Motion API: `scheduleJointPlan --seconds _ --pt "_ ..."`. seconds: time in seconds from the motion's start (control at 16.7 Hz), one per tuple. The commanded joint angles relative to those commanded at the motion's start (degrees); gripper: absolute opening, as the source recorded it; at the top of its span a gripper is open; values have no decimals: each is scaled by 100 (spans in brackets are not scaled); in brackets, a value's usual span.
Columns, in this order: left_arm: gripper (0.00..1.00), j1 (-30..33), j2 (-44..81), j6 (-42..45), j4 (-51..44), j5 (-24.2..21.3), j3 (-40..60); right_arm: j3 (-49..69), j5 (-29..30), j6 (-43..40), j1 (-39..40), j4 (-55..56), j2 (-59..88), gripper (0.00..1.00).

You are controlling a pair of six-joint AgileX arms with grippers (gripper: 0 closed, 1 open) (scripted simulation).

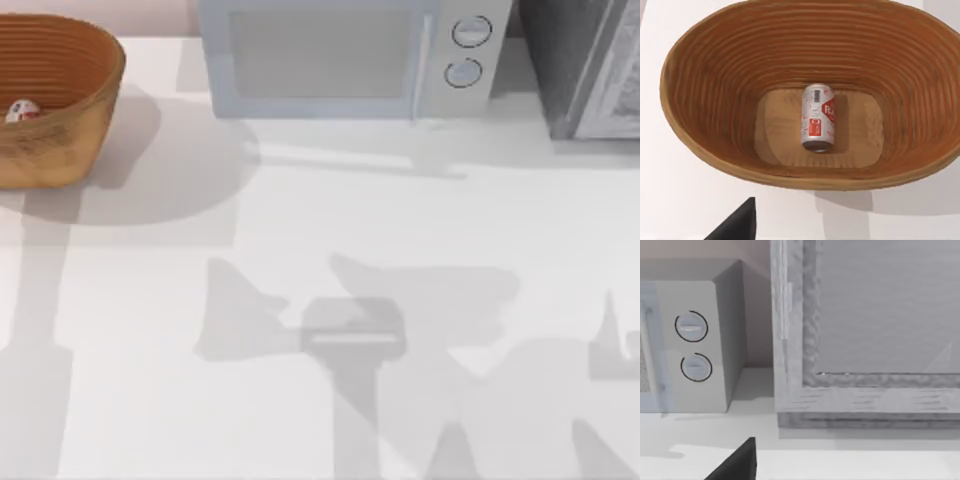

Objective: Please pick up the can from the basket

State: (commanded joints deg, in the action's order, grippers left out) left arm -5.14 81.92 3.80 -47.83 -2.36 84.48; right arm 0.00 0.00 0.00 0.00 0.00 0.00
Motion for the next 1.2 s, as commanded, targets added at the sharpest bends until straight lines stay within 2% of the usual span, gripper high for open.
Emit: scheduleJointPlan --seconds 0.42,0.72,0.96,1.2 --pt "100 -59 4055 203 -2363 -154 4265 0 0 0 0 0 0 100" --pt "100 -72 6291 319 -3654 -199 6678 0 0 0 0 0 0 100" --pt "100 -81 7383 375 -4278 -199 7884 0 0 0 0 0 0 100" --pt "100 -85 7661 389 -4440 -195 8200 0 0 0 0 0 0 100"
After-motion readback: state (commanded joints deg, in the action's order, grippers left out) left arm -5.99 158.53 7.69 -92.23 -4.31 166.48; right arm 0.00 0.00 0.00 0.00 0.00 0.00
